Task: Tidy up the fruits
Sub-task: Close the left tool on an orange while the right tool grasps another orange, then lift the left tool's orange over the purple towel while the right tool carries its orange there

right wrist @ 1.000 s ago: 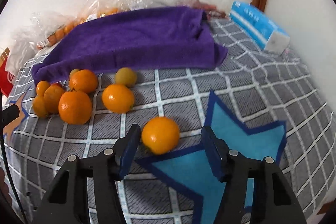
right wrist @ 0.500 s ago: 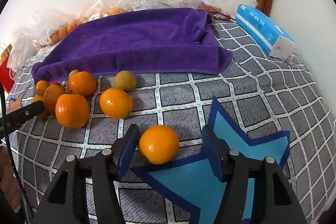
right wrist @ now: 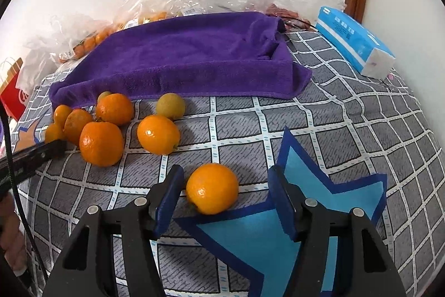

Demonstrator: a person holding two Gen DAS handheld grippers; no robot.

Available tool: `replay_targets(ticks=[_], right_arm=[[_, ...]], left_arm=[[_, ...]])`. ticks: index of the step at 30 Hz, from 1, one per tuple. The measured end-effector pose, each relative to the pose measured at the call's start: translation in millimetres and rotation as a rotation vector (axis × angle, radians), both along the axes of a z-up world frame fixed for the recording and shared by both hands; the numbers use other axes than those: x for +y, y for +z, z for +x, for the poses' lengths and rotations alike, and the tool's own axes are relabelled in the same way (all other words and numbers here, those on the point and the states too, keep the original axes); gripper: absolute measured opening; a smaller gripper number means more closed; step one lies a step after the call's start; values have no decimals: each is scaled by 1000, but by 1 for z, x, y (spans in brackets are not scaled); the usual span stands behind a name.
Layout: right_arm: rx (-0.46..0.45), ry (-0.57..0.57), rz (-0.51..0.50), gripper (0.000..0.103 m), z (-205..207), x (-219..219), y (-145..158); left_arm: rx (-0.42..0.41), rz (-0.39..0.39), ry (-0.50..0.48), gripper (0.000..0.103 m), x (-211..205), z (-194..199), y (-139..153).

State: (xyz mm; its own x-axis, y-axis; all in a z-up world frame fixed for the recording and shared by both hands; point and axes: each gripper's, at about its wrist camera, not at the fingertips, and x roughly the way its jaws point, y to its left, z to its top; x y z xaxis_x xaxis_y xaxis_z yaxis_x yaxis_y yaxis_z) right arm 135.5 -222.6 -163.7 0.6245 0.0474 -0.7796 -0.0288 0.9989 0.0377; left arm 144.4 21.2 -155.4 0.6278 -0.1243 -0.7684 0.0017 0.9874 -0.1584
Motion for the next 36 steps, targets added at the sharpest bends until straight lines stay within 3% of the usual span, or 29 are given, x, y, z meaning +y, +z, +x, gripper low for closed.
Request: replay_targets(ticks=[5,11,17,21,30,36], right_arm=[[-6,-3,26,62,0,-4,0],[-9,21,49,63,0,-3,1],[-17,37,72,50,-1,-3,2],[-22,48,62,34,-4,0,3],[-18,61,-7,36,-5,11,0],[-23,53,2,34,-6,7,-1]], left_arm=[[-30,-23,0,33,0,-2,-2],[-41,-104,24,33,9,-2,-4],[-46,-125,23,33,9,-2,-5],[-56,-154,39,33,14,-4,-5],[-106,-173,55,33,18,-10,1],[-126,-182,53,33,18,-12,3]])
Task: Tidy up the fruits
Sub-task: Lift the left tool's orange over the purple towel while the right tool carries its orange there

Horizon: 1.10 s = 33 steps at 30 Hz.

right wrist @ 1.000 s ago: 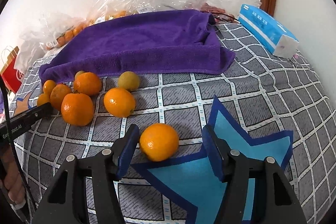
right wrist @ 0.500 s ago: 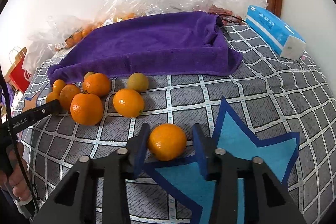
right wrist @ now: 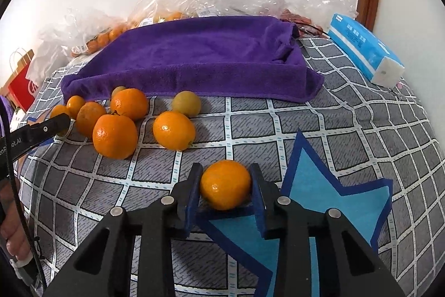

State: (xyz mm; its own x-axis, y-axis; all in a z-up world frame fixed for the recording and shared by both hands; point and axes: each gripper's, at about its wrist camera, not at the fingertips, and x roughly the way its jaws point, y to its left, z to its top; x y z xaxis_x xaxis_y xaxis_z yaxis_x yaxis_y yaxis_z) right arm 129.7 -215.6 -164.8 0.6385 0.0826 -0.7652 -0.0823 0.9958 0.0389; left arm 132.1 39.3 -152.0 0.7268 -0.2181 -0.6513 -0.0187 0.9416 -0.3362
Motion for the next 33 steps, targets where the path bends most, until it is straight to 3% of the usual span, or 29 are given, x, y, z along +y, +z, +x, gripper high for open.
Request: replay_targets(ticks=[10,22,33], right_arm=[[-3,8,15,34,1,12,10],[-120,35,49,34,30,21,73],[-190,1,46,34,64,18,101]], left_arm=[[15,9,-18,33,-1,-4,14],[-44,57,-19,33,-5,14,69],[-79,71,10,33,-7,54,88]])
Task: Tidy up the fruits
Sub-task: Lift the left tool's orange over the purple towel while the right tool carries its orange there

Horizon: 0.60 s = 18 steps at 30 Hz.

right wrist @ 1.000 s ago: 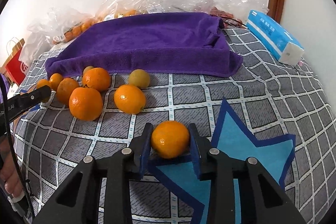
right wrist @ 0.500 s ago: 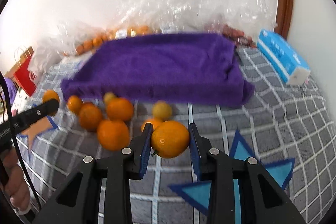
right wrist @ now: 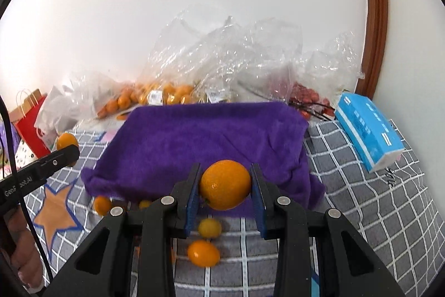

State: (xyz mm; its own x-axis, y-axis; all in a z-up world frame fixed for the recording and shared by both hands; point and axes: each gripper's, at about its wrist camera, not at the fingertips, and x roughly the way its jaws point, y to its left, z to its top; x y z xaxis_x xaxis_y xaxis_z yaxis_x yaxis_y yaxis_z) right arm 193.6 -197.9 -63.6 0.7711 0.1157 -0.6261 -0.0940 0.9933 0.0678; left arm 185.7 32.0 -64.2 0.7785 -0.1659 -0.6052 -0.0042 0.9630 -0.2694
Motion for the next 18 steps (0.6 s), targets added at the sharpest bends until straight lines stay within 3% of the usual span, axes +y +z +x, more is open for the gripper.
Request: replay_targets(ticks=[18], right_arm=[[18,-15,14,34,49,3,-14]], left_arm=[[30,-4,8,33,-8,46,-25]])
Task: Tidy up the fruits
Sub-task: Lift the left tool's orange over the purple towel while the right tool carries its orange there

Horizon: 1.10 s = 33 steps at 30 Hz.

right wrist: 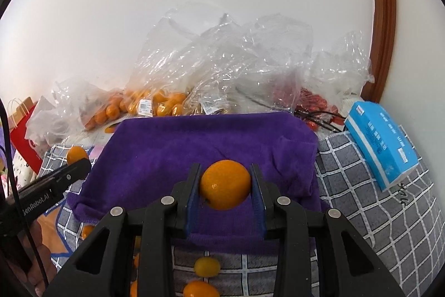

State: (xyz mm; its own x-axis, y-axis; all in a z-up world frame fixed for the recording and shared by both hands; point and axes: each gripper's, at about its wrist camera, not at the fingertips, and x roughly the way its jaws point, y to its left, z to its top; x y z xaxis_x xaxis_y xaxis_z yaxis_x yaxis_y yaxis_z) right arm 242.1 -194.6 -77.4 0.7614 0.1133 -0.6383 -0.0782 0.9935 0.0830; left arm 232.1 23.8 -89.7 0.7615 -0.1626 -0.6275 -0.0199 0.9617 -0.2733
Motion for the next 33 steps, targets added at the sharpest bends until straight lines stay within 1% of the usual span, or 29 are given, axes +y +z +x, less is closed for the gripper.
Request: replay_targets(ticks=[3,7,10,13,22,28,33], right_arm=[[9,3,-21,34,6,1,-11],[20,14,-5,34,9,-1,-18],[17,1,-1,34,13,-6,-21],[36,-20,21,34,18,-14,-29],[83,-69,50,34,30,-29,-48],[101,-63,40,34,33,-25,-59],[117,-51,12,34,37,-17,-68]], left_arm=[[13,13,-4,33,-1,4,-6],[19,11,-11,33,-3,8,-11],[31,4,-7,33,-1,12,-17],[54,-8,-4,33,1,17,-23],[77,-8,3,33,2,22,-37],[79,-2,3,33,1,24,-43],[102,6,-6,33,-2,27,-49]])
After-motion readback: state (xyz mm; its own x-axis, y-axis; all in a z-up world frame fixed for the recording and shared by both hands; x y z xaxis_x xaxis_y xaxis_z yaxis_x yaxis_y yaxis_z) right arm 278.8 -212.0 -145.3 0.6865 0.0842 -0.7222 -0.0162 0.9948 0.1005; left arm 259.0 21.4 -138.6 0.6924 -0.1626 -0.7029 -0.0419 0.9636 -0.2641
